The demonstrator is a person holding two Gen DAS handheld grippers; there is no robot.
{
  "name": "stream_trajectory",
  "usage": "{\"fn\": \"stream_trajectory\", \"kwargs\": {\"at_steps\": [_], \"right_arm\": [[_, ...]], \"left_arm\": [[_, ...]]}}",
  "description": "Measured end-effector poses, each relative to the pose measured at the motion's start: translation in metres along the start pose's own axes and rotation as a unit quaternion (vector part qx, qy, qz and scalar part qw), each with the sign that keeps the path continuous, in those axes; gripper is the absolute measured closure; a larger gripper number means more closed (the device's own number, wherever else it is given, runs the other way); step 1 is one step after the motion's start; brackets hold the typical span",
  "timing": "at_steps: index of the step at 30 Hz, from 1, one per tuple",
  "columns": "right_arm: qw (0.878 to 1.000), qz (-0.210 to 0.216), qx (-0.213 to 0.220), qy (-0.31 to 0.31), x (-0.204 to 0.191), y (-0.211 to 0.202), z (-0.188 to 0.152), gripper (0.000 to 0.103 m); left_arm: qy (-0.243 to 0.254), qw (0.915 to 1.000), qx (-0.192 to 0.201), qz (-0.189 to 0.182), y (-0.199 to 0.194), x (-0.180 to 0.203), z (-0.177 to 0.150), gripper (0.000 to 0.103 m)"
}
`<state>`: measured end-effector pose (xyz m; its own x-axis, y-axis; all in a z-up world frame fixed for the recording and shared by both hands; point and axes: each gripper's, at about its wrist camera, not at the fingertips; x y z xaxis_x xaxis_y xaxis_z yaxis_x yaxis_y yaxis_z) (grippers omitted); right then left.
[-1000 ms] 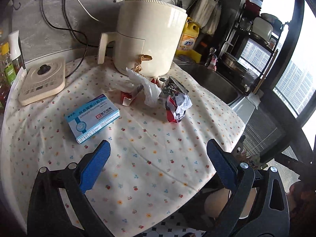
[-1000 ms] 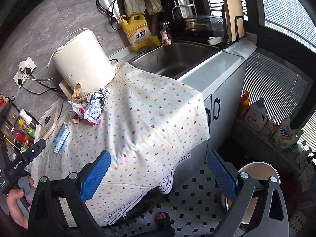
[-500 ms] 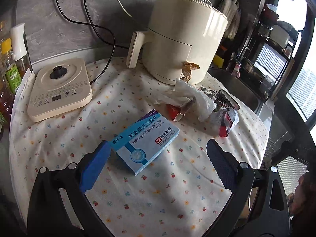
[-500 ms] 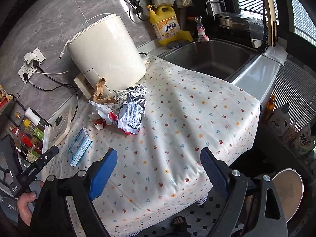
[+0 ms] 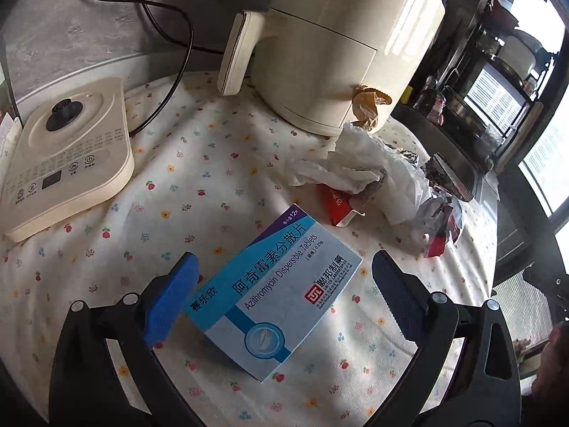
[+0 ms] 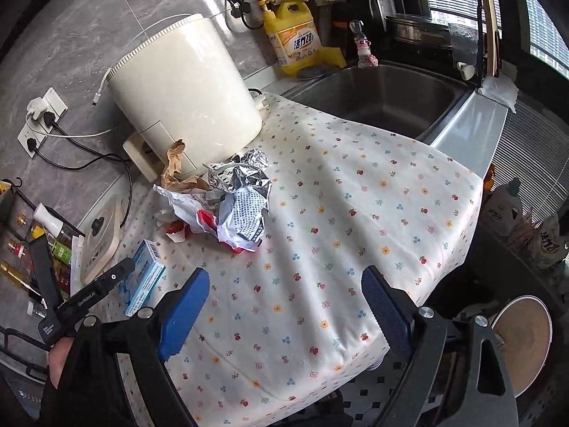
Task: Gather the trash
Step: 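Grasp the blue-white medicine box with the left gripper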
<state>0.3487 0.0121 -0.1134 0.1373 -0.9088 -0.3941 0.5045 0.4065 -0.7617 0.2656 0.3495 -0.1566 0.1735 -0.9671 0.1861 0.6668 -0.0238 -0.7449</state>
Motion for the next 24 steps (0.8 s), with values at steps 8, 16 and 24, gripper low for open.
{"fn": "stream_trajectory", "kwargs": {"at_steps": [8, 16, 24], "right_arm": [[1.000, 0.000, -0.015, -0.018, -0.012, 0.018, 0.007, 0.014], [0.999, 0.015, -0.034, -0.039, -0.035, 0.049, 0.016, 0.014], [0.997, 0.027, -0.053, -0.043, -0.055, 0.083, 0.032, 0.019]], "left_arm": [[-0.008, 0.9998, -0.017, -0.001, 0.015, -0.001, -0.011, 0.006], [-0.006, 0.9995, -0.028, 0.014, 0.008, 0.009, -0.029, 0.015], [-0.012, 0.9990, -0.022, 0.038, -0.016, -0.004, -0.034, 0.036]]}}
Point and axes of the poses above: each gripper's, at about its wrist camera, not at the fingertips, and y roughly the way its jaws point, x to its right, z to its top, and after that the axes turned 7 degrees about y, right-handed
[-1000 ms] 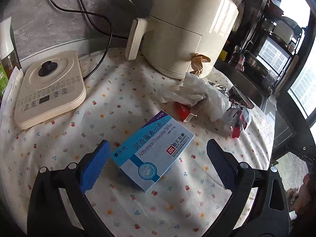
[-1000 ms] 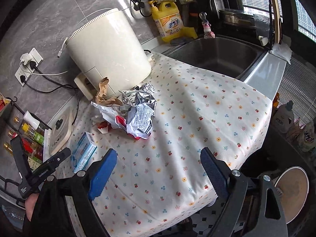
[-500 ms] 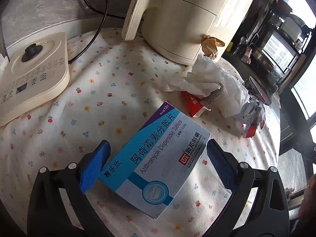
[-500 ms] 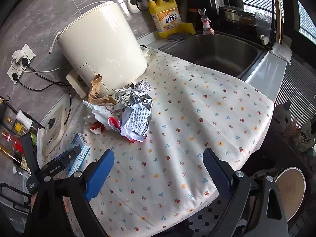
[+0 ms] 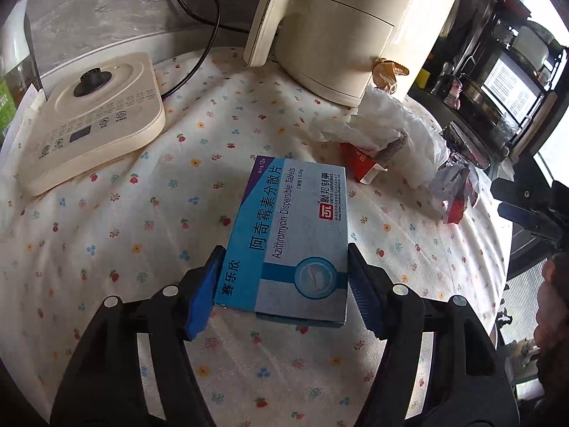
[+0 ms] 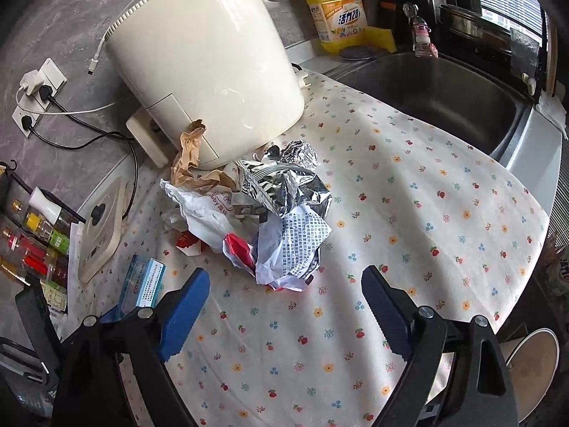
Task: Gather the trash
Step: 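Grasp the blue-white medicine box with the left gripper, then carry the medicine box to the bin while the right gripper carries crumpled paper there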
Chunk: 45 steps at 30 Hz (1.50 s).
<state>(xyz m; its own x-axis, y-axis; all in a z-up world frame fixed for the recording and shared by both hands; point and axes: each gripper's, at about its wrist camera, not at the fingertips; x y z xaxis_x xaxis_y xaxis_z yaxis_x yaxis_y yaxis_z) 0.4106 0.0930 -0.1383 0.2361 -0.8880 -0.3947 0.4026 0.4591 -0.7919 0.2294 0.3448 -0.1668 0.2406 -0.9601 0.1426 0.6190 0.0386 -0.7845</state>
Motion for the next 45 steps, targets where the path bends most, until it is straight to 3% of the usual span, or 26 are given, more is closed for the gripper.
{"fn": "stream_trajectory", "kwargs": {"at_steps": [11, 13, 15, 18, 25, 33, 45], "right_arm": [[0.999, -0.010, -0.028, -0.024, -0.011, 0.039, 0.011, 0.015], [0.999, -0.017, -0.034, -0.030, -0.011, 0.045, 0.012, 0.026], [0.998, -0.011, -0.051, -0.028, -0.010, 0.048, 0.011, 0.053], [0.998, 0.005, -0.048, -0.037, -0.012, 0.038, 0.004, 0.060], [0.996, 0.050, -0.048, -0.055, -0.014, 0.004, -0.015, 0.060], [0.997, 0.057, -0.030, -0.042, 0.021, -0.044, -0.034, 0.060], [0.999, 0.007, 0.020, 0.030, 0.137, -0.125, -0.037, 0.060]], "left_arm": [[-0.036, 0.9987, 0.029, 0.023, -0.035, -0.019, -0.013, 0.037], [-0.040, 0.9984, 0.031, 0.027, -0.038, -0.021, -0.017, 0.037], [-0.044, 0.9981, 0.034, 0.028, -0.042, -0.021, -0.019, 0.037], [-0.046, 0.9978, 0.039, 0.028, -0.047, -0.019, -0.021, 0.037], [-0.038, 0.9974, 0.058, 0.022, -0.060, -0.004, -0.017, 0.037], [-0.012, 0.9973, 0.072, 0.000, -0.067, 0.041, -0.007, 0.037], [0.067, 0.9931, 0.064, -0.072, -0.050, 0.163, 0.006, 0.036]]}}
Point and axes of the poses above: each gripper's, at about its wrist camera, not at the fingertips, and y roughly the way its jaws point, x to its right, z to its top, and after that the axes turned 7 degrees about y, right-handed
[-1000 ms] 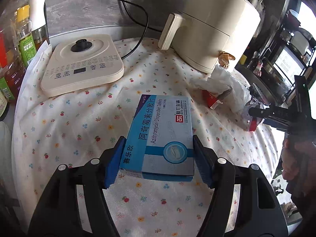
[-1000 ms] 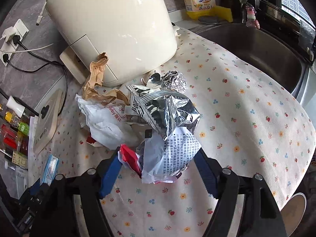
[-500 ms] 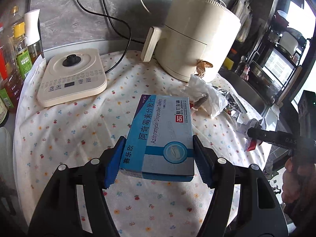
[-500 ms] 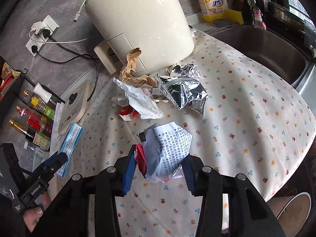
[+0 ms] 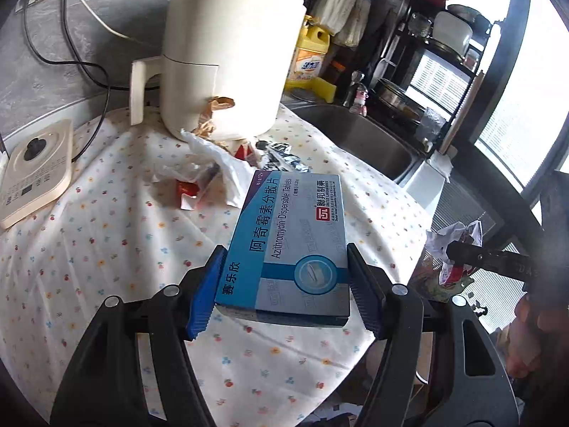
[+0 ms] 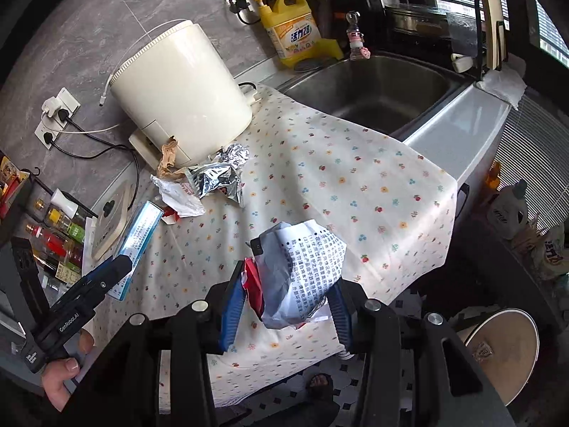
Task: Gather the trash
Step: 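Carry the medicine box to the bin while the right gripper carries crumpled paper there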
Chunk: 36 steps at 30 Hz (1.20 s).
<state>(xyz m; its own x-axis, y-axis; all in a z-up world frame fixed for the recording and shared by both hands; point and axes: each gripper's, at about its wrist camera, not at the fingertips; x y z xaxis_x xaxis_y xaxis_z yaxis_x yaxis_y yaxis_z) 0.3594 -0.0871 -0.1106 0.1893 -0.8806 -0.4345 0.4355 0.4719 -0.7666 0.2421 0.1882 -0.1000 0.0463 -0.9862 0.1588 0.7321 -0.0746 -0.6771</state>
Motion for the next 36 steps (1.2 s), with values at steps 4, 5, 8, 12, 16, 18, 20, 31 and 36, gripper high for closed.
{"fn": "stream_trajectory", "kwargs": {"at_steps": [4, 5, 8, 12, 16, 18, 20, 31, 36], "right_arm": [[0.999, -0.020, 0.016, 0.031, 0.041, -0.024, -0.003, 0.059], [0.999, -0.025, 0.020, 0.039, 0.052, -0.030, -0.004, 0.059], [0.997, -0.038, 0.031, 0.062, 0.081, -0.047, -0.008, 0.059], [0.993, -0.057, 0.042, 0.092, 0.119, -0.068, -0.017, 0.058], [0.988, -0.074, 0.049, 0.123, 0.157, -0.085, -0.029, 0.058], [0.986, -0.082, 0.052, 0.138, 0.175, -0.093, -0.035, 0.058], [0.983, -0.091, 0.052, 0.152, 0.192, -0.099, -0.042, 0.058], [0.962, -0.136, 0.069, 0.225, 0.271, -0.134, -0.073, 0.025], [0.954, -0.151, 0.069, 0.249, 0.300, -0.149, -0.091, 0.021]], "left_arm": [[0.027, 0.9992, -0.009, -0.028, 0.013, 0.041, 0.004, 0.037], [0.034, 0.9988, -0.012, -0.035, 0.017, 0.052, 0.004, 0.037], [0.055, 0.9969, -0.019, -0.054, 0.025, 0.082, 0.005, 0.036], [0.082, 0.9932, -0.028, -0.078, 0.036, 0.122, 0.006, 0.036], [0.109, 0.9882, -0.038, -0.101, 0.047, 0.160, 0.003, 0.036], [0.121, 0.9853, -0.045, -0.112, 0.051, 0.179, 0.001, 0.037], [0.132, 0.9824, -0.052, -0.122, 0.057, 0.197, -0.002, 0.036], [0.180, 0.9659, -0.085, -0.165, 0.078, 0.281, -0.025, 0.036], [0.195, 0.9582, -0.105, -0.182, 0.091, 0.315, -0.040, 0.036]]}}
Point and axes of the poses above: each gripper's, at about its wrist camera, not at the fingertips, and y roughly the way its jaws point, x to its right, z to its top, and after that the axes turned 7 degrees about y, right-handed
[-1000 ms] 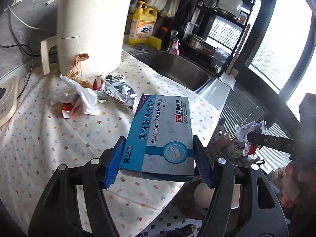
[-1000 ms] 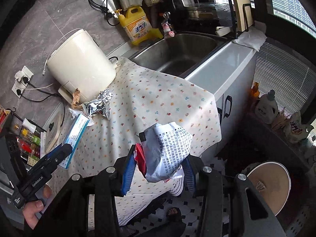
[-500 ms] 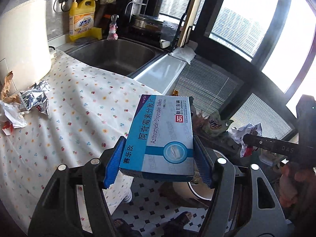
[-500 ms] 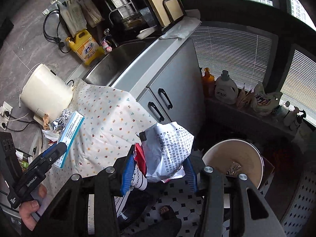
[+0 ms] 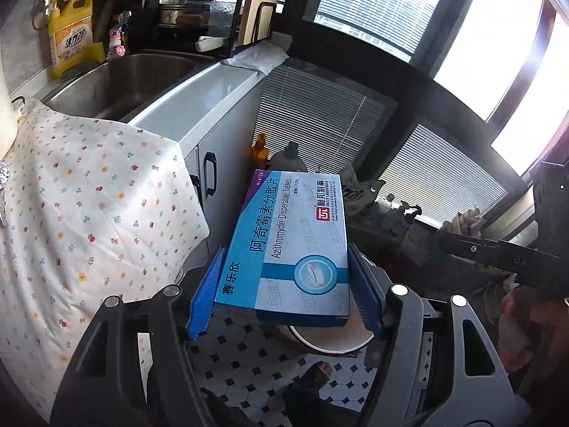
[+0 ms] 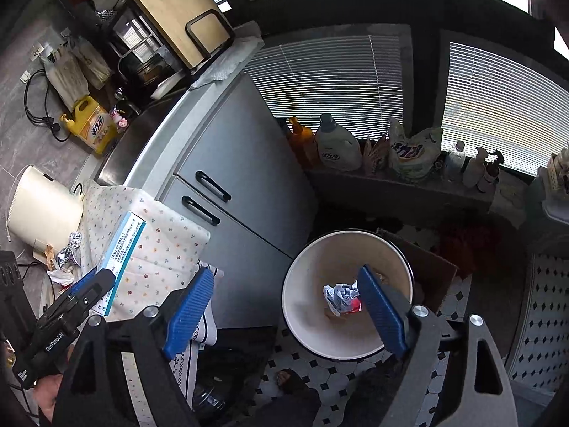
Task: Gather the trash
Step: 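Carry the medicine box to the bin while the right gripper carries crumpled paper there, then open both grippers over the bin and move back to the counter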
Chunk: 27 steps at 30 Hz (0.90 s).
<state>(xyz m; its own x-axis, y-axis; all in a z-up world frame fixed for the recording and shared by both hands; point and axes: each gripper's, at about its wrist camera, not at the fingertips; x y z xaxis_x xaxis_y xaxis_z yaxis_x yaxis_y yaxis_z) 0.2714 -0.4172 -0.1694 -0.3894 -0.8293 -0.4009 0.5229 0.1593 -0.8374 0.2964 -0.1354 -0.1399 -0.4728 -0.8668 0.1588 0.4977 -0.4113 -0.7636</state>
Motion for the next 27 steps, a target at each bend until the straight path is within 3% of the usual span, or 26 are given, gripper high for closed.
{"fn": "stream_trajectory", "kwargs": {"at_steps": [18, 22, 27], "right_arm": [[0.998, -0.056, -0.001, 0.039, 0.092, -0.024, -0.003, 0.020], [0.997, -0.068, 0.001, 0.041, 0.104, -0.030, -0.003, 0.020], [0.997, -0.066, 0.001, 0.043, 0.103, -0.028, -0.001, 0.020]], "left_arm": [[0.019, 0.9931, -0.084, -0.080, 0.109, 0.080, -0.020, 0.036], [0.016, 0.9928, -0.078, -0.089, 0.117, 0.089, -0.019, 0.021], [0.013, 0.9941, -0.068, -0.083, 0.111, 0.084, -0.014, 0.012]]}}
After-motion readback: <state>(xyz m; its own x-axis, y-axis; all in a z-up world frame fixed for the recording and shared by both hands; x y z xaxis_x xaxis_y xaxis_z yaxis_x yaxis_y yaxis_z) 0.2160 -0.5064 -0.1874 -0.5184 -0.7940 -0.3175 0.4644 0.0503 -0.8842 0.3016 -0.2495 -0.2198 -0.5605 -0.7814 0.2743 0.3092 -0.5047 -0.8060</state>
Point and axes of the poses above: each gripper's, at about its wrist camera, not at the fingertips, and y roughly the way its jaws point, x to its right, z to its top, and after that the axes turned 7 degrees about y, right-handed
